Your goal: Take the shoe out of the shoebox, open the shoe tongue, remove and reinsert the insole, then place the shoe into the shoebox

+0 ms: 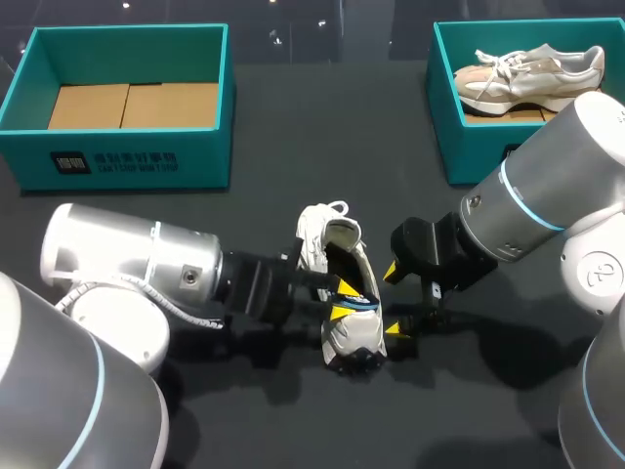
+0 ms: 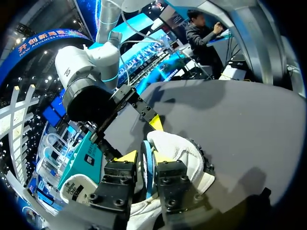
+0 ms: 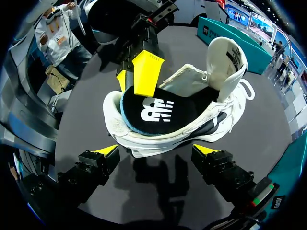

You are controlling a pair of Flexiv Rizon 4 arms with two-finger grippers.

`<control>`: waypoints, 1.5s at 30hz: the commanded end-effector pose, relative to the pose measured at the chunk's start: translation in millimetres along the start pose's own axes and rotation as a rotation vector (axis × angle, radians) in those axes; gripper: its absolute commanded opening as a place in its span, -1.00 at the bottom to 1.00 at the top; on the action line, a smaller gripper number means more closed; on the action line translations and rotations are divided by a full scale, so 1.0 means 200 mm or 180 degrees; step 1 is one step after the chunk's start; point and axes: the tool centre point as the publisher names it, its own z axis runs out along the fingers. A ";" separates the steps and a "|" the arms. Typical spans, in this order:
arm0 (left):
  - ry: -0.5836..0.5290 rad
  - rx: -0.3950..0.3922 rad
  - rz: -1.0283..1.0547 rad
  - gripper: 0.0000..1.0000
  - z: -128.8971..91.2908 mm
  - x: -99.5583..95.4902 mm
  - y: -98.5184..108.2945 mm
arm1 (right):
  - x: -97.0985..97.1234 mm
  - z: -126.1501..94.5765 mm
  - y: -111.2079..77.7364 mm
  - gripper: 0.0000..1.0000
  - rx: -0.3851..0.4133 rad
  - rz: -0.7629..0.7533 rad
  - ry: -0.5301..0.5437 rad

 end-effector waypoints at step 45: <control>0.0542 -0.0159 -0.0139 -0.46 -0.02 -0.02 -0.01 | 0.00 -0.05 -0.02 1.00 0.0027 -0.0018 0.0003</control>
